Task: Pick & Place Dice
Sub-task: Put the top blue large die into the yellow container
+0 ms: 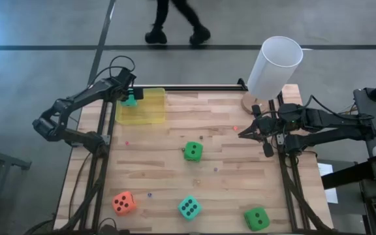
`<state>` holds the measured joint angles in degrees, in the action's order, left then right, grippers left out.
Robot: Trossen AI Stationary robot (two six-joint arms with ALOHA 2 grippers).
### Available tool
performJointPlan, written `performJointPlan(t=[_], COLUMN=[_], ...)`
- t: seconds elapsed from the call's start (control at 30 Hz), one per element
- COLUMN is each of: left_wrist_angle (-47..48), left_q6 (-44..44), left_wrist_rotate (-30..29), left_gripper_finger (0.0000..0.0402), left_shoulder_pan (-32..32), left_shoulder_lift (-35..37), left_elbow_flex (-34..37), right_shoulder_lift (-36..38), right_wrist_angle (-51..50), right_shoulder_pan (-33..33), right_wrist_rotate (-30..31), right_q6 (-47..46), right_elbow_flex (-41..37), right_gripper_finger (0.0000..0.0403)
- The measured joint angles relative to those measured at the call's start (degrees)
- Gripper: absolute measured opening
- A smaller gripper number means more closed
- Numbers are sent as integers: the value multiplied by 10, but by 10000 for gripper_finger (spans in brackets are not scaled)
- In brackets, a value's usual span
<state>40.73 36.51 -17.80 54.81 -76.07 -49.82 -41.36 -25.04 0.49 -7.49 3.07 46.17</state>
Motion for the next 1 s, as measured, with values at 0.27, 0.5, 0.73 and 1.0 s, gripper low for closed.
performJointPlan(t=[0.27,0.5,0.73,1.0], left_wrist_angle=[-7,-7,-7,-7], left_q6=[-1,-5,-5,-5], left_wrist_rotate=[0,0,1,2], left_gripper_finger=[396,395,396,397], left_shoulder_pan=[0,0,0,0], left_shoulder_lift=[0,0,0,0], left_elbow_flex=[0,0,0,0], right_shoulder_lift=[-11,-114,-229,-303], right_wrist_angle=[95,145,147,150], right_shoulder_pan=[-4,-34,-65,-82], right_wrist_rotate=[1,28,31,31], right_q6=[26,38,38,31], right_elbow_flex=[-2,19,68,115], right_gripper_finger=[28,28,28,28])
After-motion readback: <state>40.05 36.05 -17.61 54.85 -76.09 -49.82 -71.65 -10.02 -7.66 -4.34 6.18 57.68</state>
